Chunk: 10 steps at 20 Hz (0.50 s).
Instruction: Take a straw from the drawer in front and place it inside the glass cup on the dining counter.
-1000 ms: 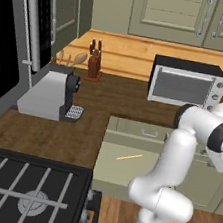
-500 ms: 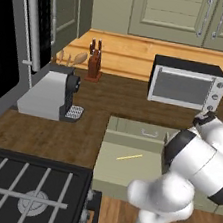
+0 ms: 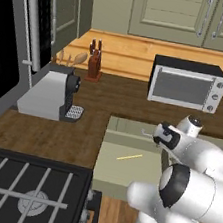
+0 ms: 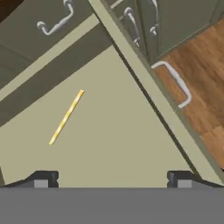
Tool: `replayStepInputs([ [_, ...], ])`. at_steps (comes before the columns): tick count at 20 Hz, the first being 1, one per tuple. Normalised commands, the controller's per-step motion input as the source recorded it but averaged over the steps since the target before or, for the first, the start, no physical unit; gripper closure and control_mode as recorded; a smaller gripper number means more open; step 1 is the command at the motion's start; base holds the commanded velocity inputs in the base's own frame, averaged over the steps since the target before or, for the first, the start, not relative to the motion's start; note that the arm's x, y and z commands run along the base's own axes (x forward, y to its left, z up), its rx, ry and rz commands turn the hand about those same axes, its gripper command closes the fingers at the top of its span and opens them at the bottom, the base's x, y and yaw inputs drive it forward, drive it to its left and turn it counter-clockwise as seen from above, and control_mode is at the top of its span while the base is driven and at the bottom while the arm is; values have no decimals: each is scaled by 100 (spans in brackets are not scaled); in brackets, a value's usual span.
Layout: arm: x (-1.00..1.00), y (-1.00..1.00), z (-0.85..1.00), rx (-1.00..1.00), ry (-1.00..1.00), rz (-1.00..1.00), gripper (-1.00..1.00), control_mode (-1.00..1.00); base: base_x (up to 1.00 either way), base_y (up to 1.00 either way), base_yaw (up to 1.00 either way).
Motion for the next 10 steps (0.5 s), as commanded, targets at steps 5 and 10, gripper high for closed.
replayStepInputs([
  [5, 43, 41, -22, 0, 17, -16, -100, -100, 0, 0, 0],
  [10, 52, 24, -29, 0, 14, -13, -100, -100, 0, 0, 0],
])
